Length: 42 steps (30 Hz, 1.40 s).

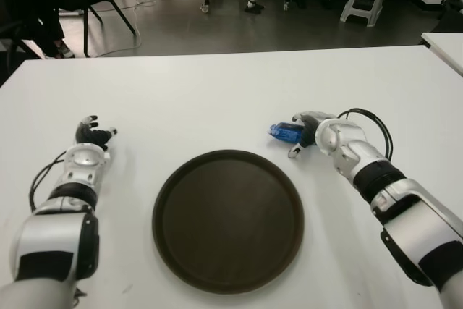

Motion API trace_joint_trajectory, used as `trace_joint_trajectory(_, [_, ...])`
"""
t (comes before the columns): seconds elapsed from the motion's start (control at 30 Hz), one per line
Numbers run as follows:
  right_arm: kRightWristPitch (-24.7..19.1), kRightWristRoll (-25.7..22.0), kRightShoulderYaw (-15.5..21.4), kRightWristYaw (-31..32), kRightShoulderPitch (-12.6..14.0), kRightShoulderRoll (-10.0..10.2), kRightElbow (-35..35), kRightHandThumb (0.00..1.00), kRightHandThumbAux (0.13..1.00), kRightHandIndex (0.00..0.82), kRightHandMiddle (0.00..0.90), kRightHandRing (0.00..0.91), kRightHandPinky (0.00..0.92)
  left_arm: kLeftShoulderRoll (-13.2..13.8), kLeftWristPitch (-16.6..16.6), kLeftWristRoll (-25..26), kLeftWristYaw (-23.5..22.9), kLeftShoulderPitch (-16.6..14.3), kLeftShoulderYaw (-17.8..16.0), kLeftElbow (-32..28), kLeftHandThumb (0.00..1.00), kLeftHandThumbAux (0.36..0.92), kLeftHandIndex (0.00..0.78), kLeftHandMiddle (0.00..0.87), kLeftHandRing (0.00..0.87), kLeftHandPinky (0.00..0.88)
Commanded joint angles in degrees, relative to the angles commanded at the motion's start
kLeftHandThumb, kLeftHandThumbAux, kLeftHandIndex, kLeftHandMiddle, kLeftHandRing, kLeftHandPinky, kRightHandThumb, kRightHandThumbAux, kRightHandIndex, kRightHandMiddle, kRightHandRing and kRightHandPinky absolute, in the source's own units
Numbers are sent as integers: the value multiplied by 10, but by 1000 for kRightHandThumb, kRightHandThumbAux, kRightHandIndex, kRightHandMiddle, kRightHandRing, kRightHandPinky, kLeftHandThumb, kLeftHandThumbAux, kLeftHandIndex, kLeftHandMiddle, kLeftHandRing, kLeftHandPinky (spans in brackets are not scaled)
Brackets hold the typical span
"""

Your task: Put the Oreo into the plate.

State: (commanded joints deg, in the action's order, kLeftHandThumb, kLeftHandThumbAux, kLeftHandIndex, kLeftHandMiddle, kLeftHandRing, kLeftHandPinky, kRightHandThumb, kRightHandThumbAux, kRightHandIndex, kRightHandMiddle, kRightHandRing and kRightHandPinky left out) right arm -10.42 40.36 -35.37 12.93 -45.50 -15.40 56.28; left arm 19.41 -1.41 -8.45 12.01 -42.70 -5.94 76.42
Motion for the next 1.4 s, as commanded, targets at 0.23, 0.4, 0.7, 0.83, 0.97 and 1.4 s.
trace_joint_trajectory(0.23, [19, 3, -7, -4, -8, 1, 27, 0, 723, 0, 0, 0, 0, 0, -2, 1, 0, 1, 0, 0, 299, 752, 96, 139, 149, 120])
trace_joint_trajectory(0.4, [19, 2, -10, 3, -17, 5, 45, 0, 710, 0, 0, 0, 0, 0, -4, 1, -3, 1, -1, 0, 292, 747, 95, 139, 150, 123])
trace_joint_trajectory(0.7, [14, 0, -11, 11, -27, 11, 62, 0, 737, 0, 0, 0, 0, 1, -3, 1, -5, 2, 0, 0, 295, 759, 89, 134, 152, 140])
trace_joint_trajectory(0.83, [11, -1, -9, 14, -30, 13, 65, 0, 760, 0, 0, 0, 0, 1, -5, 3, -6, 2, -2, 0, 351, 755, 114, 145, 160, 148])
trace_joint_trajectory(0.97, [7, 4, -13, 19, -35, 12, 63, 0, 797, 2, 0, 0, 0, 1, -6, 4, -6, 2, -4, 0, 369, 750, 129, 149, 161, 138])
trace_joint_trajectory(1.4, [14, 23, -29, -55, -24, 2, 44, 682, 730, 410, 22, 0, 0, 2, -3, 1, -4, 2, -1, 1, 301, 766, 106, 136, 157, 144])
